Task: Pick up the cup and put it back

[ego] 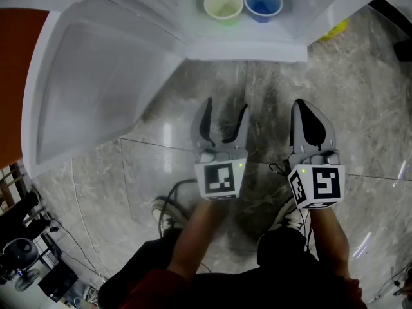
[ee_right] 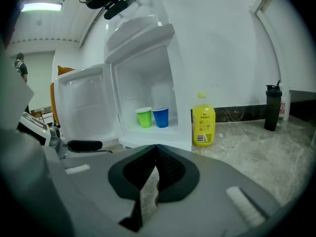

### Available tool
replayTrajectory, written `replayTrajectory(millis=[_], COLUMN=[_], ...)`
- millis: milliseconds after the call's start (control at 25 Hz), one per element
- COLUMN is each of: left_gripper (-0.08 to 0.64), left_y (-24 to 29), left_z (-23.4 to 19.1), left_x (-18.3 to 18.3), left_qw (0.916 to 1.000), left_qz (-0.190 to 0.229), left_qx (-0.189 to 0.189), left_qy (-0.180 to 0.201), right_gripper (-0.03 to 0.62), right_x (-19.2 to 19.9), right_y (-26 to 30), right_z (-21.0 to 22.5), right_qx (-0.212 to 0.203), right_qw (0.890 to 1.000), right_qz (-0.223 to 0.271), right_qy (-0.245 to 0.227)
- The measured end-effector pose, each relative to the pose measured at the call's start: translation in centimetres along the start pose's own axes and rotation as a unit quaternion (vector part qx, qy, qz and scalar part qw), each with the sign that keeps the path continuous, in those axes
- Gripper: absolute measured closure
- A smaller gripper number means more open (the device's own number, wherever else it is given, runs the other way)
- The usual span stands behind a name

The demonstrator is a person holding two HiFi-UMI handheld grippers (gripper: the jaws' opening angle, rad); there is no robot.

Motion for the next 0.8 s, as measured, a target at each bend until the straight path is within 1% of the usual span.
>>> replayTrajectory(millis=[200,400,600,680,800], left_gripper=[0.271,0.332,0.361,0.378,0.427], left_y=[-0.02,-0.04,0.05,-0.02,-0.18], left_z=[0.18,0.27,0.39,0.43,0.39], left_x=[-0.2,-0.29,-0.44,-0.49,-0.62], left_qw=[1.0,0.9999,0.9997,0.9997,0.9997], left_qz=[0.003,0.006,0.007,0.008,0.014], left_qx=[-0.001,0.002,0.005,0.004,0.001], left_qy=[0.005,0.013,0.023,0.022,0.018], right_gripper=[0.594,0.594,0.594,0.594,0.594], right_x=[-0.04,0.06,0.09,0.09,0.05], right_y=[0.01,0.01,0.08,0.07,0.06], right_z=[0.02,0.03,-0.09,-0.15,-0.18], right_qx=[0.001,0.0,-0.003,-0.004,-0.004], right_qw=[1.0,1.0,1.0,1.0,1.0], right_qz=[-0.003,-0.002,-0.002,-0.002,-0.002], right_qy=[0.004,0.001,0.0,0.001,0.0])
Point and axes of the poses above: the fingertips, and each gripper's own axes: y forward along the fingers, z to its right, x out of its underside, the point moved 9 cm from there along -y, backward along the fingers, and after that the axes turned 15 degrees about x, right-handed, at the moved point
